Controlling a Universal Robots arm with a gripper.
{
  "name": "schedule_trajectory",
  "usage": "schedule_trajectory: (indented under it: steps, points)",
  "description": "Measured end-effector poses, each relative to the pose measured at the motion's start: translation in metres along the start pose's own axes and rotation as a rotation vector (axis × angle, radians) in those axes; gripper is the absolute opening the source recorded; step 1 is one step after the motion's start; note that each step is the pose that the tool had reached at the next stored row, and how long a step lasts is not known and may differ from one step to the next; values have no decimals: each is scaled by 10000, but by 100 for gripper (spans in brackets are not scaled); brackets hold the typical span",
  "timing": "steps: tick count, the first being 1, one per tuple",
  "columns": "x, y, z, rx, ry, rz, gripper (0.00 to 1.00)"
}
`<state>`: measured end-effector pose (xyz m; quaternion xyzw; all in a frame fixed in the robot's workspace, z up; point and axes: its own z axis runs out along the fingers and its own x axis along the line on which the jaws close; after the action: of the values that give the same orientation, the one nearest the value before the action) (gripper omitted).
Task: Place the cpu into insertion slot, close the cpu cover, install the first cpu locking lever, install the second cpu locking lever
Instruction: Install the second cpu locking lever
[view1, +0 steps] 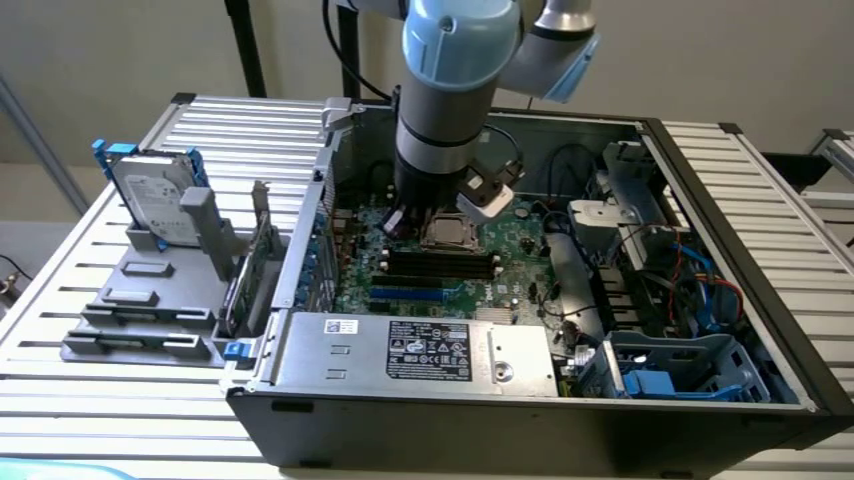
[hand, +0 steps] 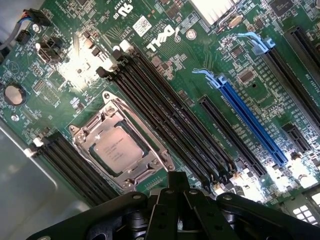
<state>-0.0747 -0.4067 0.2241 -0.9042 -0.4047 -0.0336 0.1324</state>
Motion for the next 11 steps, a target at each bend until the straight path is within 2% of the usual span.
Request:
schedule_trajectory:
  steps: [6,11]
  points:
    - [-8,-23,93,-150,133,-55,11]
    - [-18,-50,169,-222,198,-83,11]
